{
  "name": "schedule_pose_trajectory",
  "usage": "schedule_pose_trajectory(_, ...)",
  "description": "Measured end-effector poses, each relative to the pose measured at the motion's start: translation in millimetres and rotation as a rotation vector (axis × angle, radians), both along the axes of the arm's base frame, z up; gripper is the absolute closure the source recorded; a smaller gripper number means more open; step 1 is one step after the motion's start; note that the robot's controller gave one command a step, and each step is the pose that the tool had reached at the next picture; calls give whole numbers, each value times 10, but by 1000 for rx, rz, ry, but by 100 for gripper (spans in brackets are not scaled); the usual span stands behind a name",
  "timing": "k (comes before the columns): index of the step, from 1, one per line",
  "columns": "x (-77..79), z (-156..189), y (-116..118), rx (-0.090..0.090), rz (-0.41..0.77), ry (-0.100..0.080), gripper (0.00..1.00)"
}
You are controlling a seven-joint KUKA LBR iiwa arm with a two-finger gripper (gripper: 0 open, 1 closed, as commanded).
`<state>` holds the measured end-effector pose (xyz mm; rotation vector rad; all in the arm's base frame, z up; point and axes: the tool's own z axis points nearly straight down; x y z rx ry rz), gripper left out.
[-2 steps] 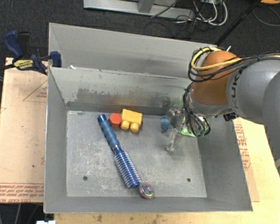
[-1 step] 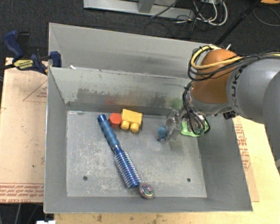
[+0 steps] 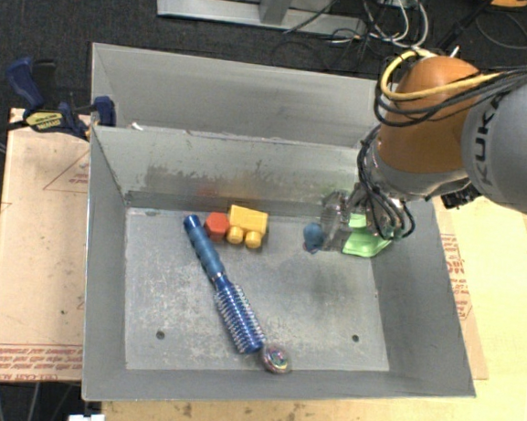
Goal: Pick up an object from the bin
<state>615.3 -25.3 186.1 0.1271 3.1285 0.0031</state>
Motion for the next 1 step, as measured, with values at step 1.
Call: schedule_pose_trajectory(1, 30, 796, -81, -7, 529, 0, 100)
